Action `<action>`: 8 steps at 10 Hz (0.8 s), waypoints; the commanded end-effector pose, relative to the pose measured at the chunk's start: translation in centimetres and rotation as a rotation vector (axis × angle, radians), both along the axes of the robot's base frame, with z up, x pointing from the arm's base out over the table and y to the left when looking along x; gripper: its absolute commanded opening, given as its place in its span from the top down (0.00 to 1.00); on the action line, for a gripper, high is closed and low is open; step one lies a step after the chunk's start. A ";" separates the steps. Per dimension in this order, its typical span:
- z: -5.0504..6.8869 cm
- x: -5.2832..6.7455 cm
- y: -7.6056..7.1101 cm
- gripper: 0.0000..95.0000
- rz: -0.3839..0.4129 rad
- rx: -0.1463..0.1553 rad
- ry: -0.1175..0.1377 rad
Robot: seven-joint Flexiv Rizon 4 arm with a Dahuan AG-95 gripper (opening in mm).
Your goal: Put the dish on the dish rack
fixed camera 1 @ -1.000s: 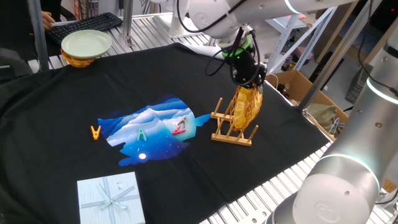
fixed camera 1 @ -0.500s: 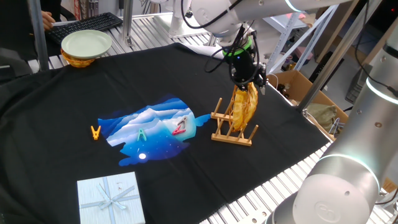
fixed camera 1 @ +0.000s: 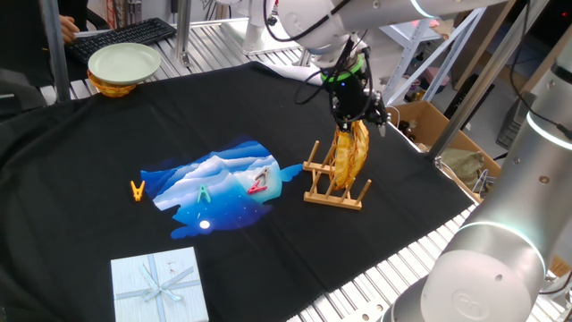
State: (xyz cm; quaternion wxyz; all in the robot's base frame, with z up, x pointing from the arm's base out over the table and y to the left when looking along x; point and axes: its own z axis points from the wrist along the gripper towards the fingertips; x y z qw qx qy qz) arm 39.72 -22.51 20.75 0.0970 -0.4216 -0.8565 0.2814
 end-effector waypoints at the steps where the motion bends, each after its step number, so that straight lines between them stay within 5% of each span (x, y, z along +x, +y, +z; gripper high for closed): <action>1: 0.1 0.2 0.1 0.20 -0.062 0.113 -0.025; 3: 0.4 0.4 0.3 0.20 -0.076 0.120 -0.031; 6: 1.2 1.2 0.8 0.20 -0.133 0.194 -0.046; 8: 1.7 1.5 1.0 0.20 -0.142 0.200 -0.049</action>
